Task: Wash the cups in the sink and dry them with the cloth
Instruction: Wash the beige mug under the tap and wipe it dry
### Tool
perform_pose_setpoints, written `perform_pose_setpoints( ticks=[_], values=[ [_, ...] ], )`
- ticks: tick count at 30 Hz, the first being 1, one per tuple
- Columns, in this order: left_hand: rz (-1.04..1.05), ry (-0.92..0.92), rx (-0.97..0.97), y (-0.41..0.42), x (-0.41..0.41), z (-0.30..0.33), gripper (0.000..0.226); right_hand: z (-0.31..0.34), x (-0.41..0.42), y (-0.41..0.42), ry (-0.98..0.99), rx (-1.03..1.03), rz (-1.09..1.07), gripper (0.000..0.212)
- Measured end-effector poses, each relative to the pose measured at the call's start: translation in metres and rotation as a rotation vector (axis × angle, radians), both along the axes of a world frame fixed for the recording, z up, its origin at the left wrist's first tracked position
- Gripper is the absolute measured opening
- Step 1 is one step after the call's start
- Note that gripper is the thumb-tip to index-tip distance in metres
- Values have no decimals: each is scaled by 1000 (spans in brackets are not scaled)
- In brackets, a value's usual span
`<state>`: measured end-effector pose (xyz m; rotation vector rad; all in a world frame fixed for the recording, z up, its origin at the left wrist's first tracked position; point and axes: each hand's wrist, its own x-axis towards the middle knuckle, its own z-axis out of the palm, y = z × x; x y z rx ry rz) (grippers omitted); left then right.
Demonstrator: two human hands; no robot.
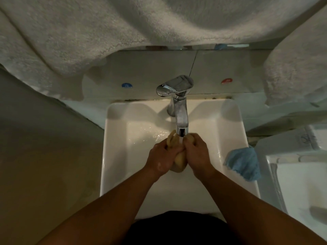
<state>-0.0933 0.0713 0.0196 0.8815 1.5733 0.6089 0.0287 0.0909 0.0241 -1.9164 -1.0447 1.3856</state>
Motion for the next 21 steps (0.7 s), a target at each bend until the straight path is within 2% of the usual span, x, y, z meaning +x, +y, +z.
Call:
perform_pose_setpoints(
  ticks=[1, 3, 5, 9, 11, 14, 17, 19, 21],
  values=[
    [-10, -6, 3, 2, 1, 1, 59, 1, 3, 0, 7, -21, -46, 27],
    [-6, -41, 36, 3, 4, 2, 61, 1, 9, 4, 67, -98, -199, 34],
    [-21, -44, 89, -1, 7, 1, 53, 0, 11, 8, 203, -259, -348, 40],
    [-28, 4, 175, -1, 3, 1, 31, 0, 12, 10, 487, -538, -424, 35],
    [-13, -11, 191, 1, 1, 2, 20, -4, 12, 11, 493, -539, -439, 32],
    [22, -16, 201, 2, 2, 3, 25, -6, 10, 13, 447, -497, -440, 30],
    [-122, -39, 165, 3, 0, 5, 11, -10, 13, 13, 476, -498, -466, 33],
    [-197, -69, 164, 3, -5, 6, 31, -13, 14, 11, 505, -530, -467, 36],
    [-174, -58, 159, 4, -8, 8, 24, -14, 12, 8, 505, -527, -467, 36]
  ],
)
